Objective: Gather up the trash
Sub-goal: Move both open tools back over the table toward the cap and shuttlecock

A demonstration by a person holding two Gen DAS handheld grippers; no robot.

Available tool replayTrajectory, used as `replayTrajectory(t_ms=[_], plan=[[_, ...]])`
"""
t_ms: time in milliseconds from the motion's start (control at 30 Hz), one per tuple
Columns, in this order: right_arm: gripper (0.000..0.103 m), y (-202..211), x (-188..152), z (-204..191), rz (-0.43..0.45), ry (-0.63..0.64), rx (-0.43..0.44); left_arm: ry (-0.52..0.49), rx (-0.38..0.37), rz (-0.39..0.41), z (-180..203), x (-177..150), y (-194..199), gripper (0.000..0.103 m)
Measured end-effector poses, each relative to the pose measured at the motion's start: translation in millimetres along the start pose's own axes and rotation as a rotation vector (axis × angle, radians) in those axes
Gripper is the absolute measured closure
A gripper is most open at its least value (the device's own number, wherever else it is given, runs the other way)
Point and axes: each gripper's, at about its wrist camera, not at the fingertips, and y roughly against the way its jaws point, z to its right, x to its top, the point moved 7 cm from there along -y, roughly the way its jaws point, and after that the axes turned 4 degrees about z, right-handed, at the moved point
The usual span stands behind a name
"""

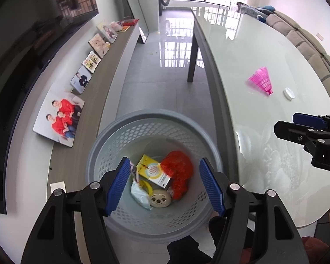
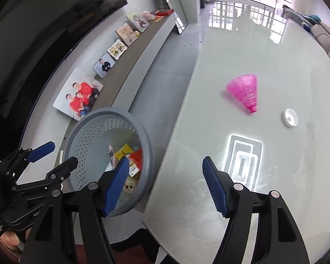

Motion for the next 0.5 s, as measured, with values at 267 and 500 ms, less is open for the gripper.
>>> replayTrajectory(t_ms=[267, 500], plan=[[0.037, 21.6, 2.7, 69.4, 0.048, -0.089, -0.048, -0.067, -0.039, 0.037, 56.9, 31.4, 0.9, 0.039], [0.037, 37.3, -0.8, 131.5, 0.082, -0.166, -0.083, -0.104, -0.066, 0.062, 106.6, 57.9, 1.4, 0.036]])
